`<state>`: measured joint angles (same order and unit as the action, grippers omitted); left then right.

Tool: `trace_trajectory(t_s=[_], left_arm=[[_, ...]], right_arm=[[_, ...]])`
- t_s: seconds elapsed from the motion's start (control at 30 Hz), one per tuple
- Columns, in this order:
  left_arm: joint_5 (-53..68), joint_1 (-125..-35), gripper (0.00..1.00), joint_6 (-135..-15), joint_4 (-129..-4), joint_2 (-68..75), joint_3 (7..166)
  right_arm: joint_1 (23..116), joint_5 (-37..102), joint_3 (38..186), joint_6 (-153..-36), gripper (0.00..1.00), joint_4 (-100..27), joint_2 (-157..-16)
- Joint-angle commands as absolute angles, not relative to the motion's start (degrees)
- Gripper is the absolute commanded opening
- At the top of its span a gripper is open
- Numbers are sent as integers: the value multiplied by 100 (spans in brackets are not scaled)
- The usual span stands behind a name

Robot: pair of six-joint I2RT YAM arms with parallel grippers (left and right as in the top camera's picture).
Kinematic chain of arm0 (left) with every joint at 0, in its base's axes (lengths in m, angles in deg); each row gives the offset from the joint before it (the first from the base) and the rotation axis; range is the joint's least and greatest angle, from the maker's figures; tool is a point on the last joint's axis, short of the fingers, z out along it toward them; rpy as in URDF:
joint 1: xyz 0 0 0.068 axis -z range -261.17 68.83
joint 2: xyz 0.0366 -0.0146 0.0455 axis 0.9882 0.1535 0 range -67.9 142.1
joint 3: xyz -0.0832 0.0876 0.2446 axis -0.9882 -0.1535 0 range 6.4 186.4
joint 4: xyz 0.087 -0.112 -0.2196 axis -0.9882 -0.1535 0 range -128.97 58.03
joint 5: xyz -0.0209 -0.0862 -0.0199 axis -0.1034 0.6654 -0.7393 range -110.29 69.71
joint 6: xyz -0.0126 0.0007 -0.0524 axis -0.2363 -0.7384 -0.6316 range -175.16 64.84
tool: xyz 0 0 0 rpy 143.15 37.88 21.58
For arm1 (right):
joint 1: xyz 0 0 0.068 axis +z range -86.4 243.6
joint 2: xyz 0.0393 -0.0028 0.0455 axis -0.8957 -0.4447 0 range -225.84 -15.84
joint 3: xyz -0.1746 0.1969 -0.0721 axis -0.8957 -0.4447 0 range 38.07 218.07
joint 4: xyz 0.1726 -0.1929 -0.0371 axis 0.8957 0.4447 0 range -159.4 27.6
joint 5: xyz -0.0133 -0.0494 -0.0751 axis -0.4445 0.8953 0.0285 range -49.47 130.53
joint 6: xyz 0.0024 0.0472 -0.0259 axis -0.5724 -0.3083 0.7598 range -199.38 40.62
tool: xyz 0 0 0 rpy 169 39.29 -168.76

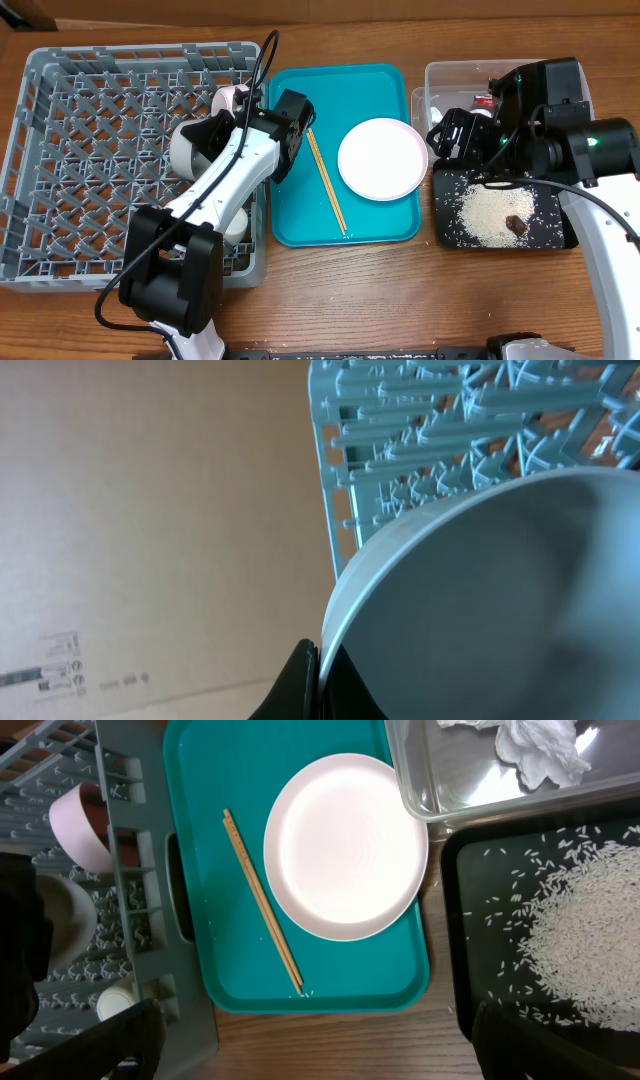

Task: Sort waste into correct bins and load items into the dishwasher
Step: 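Lower the white bowl into the rack's back-left area and release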

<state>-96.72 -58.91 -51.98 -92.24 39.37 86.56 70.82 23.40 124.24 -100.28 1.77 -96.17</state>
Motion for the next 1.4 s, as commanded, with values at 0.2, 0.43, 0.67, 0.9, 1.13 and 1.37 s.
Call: trace_trajectory(t_s=[0.2, 0.43, 0.67, 0.9, 1.13, 1.37], left_arm=[[-9809, -5729, 4, -4483, -8828, 4057, 8614], [-9514, -5519, 20, -4488, -8872, 4057, 8614], [-9912, -5390, 47, -4490, -8916, 4057, 8614], [-10727, -5216, 55, -4531, -8909, 3939, 8695], [-10555, -4752, 53, -4521, -8918, 3580, 8719], [-9138, -4687, 42, -5150, -9626, 3569, 8717]], right_arm=[[7069, 2402, 12428, -9991, 100, 147, -9626], [7069, 2402, 12428, -9991, 100, 147, -9626], [7069, 2399, 12428, -9991, 100, 147, -9626], [7069, 2402, 12428, -9991, 100, 147, -9628], [7069, 2399, 12428, -9991, 100, 147, -9626], [7069, 2402, 12428, -9991, 100, 147, -9626]])
